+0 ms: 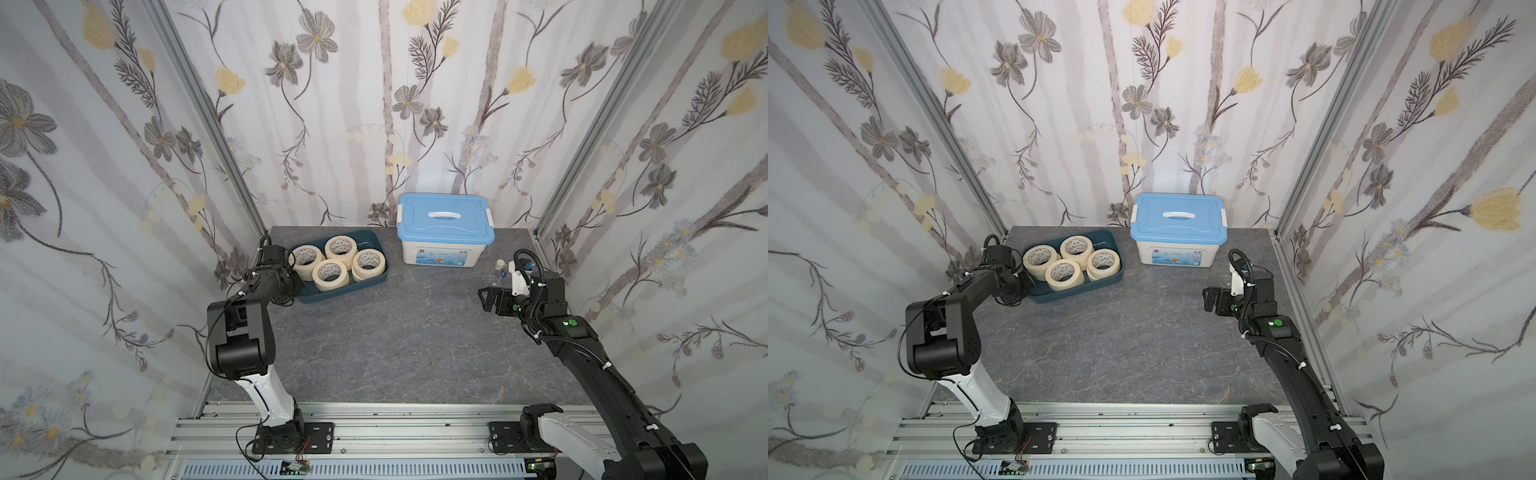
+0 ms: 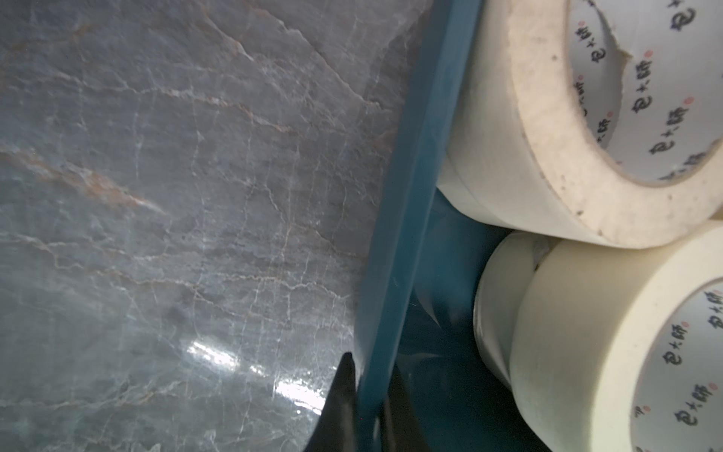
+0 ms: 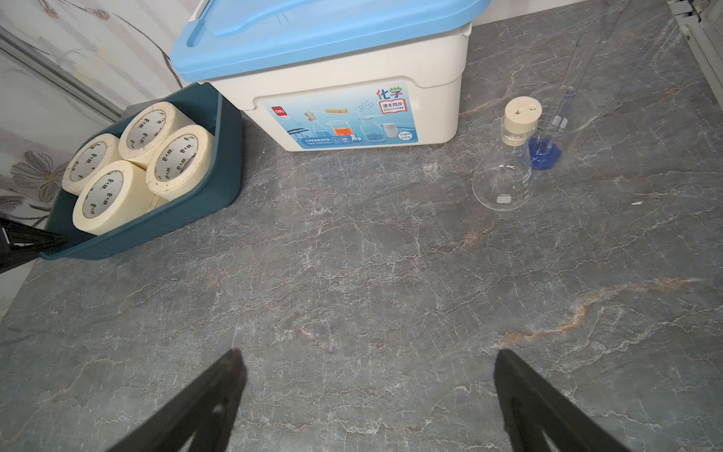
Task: Take out the art tape in the storage box
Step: Move the storage box to the center of the board.
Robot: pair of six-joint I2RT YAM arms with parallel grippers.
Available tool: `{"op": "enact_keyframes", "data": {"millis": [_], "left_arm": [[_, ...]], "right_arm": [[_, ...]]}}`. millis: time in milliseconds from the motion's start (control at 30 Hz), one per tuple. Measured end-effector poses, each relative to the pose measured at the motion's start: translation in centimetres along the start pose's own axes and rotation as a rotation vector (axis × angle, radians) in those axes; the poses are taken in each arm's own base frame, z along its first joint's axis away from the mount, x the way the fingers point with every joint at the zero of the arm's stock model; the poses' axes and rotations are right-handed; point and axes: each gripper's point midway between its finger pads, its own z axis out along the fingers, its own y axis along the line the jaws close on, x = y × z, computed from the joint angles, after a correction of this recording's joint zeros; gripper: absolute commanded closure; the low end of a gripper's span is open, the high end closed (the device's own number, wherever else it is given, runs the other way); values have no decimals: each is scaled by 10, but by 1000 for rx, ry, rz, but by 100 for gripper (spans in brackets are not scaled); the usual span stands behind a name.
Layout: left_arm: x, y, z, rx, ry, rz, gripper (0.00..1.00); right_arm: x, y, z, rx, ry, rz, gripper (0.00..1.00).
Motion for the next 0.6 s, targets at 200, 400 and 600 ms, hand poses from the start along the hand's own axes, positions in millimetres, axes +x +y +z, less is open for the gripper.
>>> {"op": "enact_keyframes", "data": {"millis": [200, 400, 600], "left_arm": [[34, 0, -14, 15, 17, 39, 100], [60, -2, -33, 4, 42, 97, 100], [72, -19, -41, 11, 33, 173, 100]], "right_arm": [[-2, 1, -1, -2, -3, -2, 0], [-3, 3, -1, -7, -1, -7, 0], [-3, 4, -3, -11, 2, -22, 0]]}}
